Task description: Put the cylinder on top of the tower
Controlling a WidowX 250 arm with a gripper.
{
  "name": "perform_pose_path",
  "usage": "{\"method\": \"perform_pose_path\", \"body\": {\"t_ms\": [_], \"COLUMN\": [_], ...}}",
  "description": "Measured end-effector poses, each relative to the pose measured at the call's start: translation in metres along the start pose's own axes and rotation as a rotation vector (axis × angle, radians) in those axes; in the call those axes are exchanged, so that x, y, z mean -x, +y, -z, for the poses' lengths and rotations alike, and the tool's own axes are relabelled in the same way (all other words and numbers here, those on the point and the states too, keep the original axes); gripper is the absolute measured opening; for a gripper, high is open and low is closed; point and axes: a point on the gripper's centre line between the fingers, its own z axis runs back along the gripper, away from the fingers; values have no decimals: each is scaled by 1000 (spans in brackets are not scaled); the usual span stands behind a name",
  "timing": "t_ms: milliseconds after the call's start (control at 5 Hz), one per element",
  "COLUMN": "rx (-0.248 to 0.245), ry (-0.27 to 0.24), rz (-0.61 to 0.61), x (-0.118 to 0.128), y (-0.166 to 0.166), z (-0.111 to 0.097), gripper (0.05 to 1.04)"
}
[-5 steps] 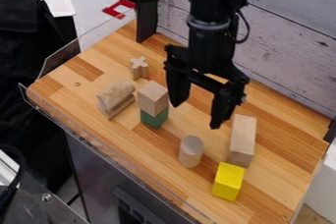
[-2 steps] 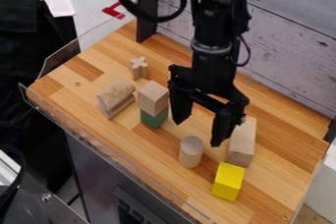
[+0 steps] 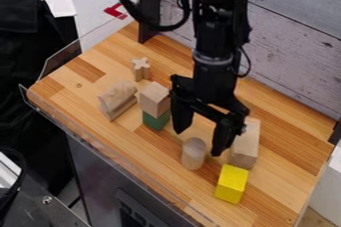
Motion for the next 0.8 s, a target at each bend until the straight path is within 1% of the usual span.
{"method": "perform_pose_path", "body": {"t_ms": [600, 800], "rx": [-12, -7], "ry": [14, -13], "rz": [-39, -43], "x": [4, 1], "y": [10, 10], "z": [25, 31], "gripper": [1001, 948]}}
